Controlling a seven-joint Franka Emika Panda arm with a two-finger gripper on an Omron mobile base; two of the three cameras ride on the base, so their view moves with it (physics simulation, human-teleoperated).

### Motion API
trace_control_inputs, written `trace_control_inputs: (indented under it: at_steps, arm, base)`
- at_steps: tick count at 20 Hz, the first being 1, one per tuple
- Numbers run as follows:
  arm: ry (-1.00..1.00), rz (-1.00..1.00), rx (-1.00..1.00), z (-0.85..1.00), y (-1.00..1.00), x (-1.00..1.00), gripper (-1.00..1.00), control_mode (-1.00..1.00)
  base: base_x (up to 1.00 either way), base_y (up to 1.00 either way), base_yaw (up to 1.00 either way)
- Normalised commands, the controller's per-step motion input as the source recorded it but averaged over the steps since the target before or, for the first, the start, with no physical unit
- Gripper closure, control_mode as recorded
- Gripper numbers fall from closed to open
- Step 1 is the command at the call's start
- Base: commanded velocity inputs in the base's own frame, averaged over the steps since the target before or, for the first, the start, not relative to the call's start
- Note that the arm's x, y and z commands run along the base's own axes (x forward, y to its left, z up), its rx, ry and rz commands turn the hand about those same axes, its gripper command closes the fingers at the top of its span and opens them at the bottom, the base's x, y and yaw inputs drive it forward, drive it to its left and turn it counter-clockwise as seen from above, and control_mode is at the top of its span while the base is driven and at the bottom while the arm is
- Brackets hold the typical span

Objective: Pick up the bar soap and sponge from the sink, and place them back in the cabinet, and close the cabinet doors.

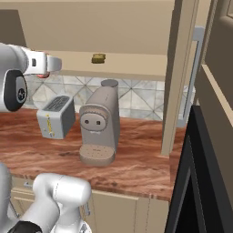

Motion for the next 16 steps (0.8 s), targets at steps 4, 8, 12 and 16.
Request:
trace_control_inputs:
  at_steps: [4, 8, 12, 16]
  arm:
    - [0.01, 0.00, 0.00, 0.00, 0.02, 0.52, 1.00, -1.00]
    - [0.00, 0.00, 0.00, -0.04, 0.00, 0.53, 1.00, -1.00]
    - [0.00, 0.00, 0.00, -0.26, 0.02, 0.45, 1.00, -1.00]
    - [0.00, 0.00, 0.00, -0.26, 0.05, 0.48, 1.00, -1.00]
  base:
    - [0.00, 0.00, 0.00]
    - [0.00, 0.00, 0.00]
    - [0.00, 0.00, 0.00]
    - [0.00, 0.00, 0.00]
